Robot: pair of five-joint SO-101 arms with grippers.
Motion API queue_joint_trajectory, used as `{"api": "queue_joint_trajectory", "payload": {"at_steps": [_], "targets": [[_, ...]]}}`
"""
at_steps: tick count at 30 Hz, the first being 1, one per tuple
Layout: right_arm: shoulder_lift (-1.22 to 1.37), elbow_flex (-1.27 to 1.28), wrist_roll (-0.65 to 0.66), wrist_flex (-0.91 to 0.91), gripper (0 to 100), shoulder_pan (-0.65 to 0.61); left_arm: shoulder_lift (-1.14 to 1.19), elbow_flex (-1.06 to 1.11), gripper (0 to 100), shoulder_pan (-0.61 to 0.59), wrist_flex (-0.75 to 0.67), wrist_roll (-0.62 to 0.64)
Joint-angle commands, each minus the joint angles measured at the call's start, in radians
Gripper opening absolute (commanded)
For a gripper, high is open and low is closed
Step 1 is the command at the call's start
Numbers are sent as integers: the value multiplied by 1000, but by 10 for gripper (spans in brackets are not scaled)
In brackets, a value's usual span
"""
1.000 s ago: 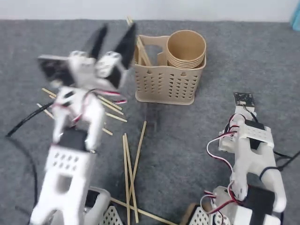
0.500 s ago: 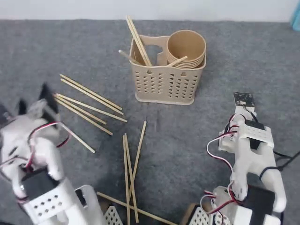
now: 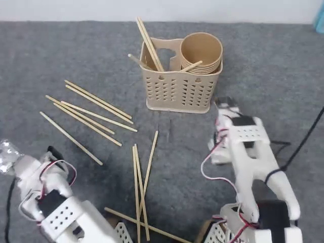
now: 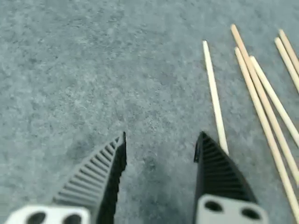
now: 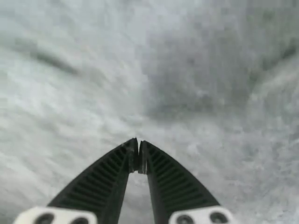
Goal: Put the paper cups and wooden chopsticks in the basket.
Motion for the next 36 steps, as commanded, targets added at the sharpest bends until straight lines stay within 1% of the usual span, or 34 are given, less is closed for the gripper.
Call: {"api": "queue_joint_trajectory", "payload": {"at_steps": [1, 5, 7, 8, 10, 13, 16, 18, 22, 26, 34, 36], "targets": [[-36, -153, -133, 35, 17, -128, -38, -1, 228, 14, -14, -11], [-36, -207, -270, -22, 20, -311, -41, 1, 228, 14, -15, -9], [-35, -212, -301, -81, 20, -378, -44, 4, 228, 11, -15, -9], [-35, -212, -304, -117, 20, -392, -48, 7, 228, 9, -15, -9], [-27, -210, -319, -194, 21, -398, -48, 7, 228, 9, -17, -9], [21, -230, -393, -302, 21, -404, -41, 4, 228, 9, -17, -9], [122, -276, -443, -355, 22, -435, -40, 2, 228, 14, -14, -14], [208, -324, -471, -358, 31, -463, -40, 2, 228, 14, -11, -14], [378, -433, -482, -360, 91, -473, -38, -5, 230, 15, 3, -14], [493, -529, -483, -354, 93, -473, -40, -4, 230, 15, -2, -14], [595, -582, -483, -351, 95, -476, -43, -2, 231, 17, -2, -12], [595, -586, -483, -325, 95, -486, -44, -2, 231, 38, 3, -12]]}}
